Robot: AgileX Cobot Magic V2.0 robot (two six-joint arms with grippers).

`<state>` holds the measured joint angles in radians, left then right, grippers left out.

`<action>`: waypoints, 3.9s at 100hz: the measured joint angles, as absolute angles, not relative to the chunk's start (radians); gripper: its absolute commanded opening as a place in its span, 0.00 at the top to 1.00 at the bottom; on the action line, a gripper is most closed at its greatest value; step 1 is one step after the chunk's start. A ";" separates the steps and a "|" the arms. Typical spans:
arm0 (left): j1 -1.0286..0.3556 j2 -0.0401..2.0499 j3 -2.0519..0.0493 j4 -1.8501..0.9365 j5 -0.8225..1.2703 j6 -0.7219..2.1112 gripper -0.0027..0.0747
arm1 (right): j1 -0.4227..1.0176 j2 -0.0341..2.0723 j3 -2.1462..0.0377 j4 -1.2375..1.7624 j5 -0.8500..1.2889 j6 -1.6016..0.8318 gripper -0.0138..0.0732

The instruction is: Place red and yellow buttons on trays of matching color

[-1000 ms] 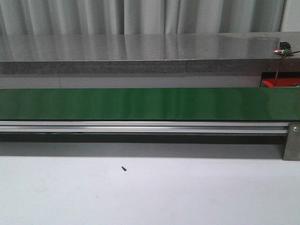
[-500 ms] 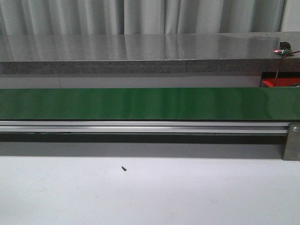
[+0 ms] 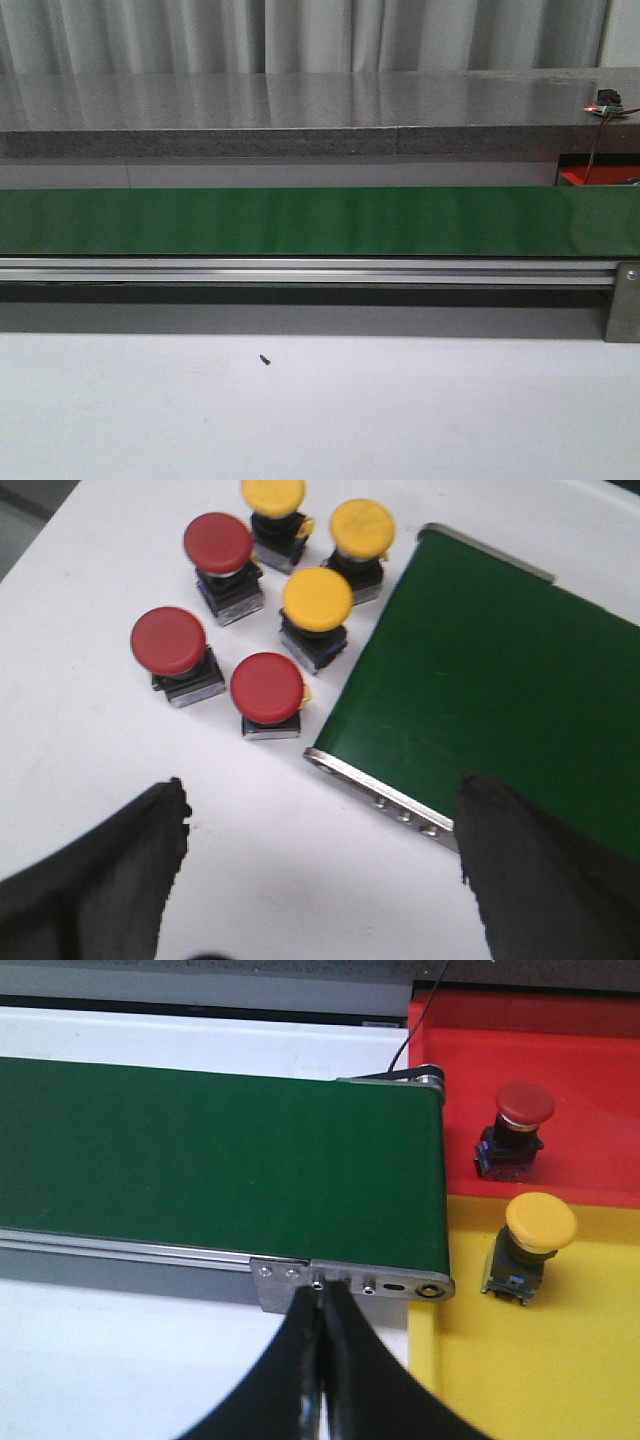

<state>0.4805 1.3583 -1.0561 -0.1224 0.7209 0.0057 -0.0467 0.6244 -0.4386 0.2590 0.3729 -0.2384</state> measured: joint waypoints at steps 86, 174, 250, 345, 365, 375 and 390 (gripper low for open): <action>0.540 1.857 -1.248 -0.220 0.664 0.006 0.27 | -0.047 0.624 -0.436 0.265 0.365 -0.238 0.98; 0.540 1.836 -1.254 -0.232 0.670 0.038 0.72 | -0.047 0.624 -0.436 0.266 0.365 -0.238 0.98; 0.431 1.641 -1.254 -0.233 0.764 0.103 0.72 | -0.047 0.624 -0.436 0.277 0.363 -0.238 0.98; 0.394 1.640 -1.254 -0.417 0.720 0.227 0.27 | -0.047 0.624 -0.436 0.277 0.363 -0.238 0.98; 0.412 1.579 -1.254 -0.440 0.661 0.234 0.27 | -0.047 0.624 -0.436 0.277 0.363 -0.238 0.98; 0.448 1.574 -1.254 -0.442 0.663 0.234 0.27 | -0.047 0.624 -0.436 0.278 0.363 -0.238 0.98; 0.534 1.574 -1.254 -0.424 0.670 0.234 0.27 | -0.047 0.624 -0.436 0.278 0.357 -0.238 0.98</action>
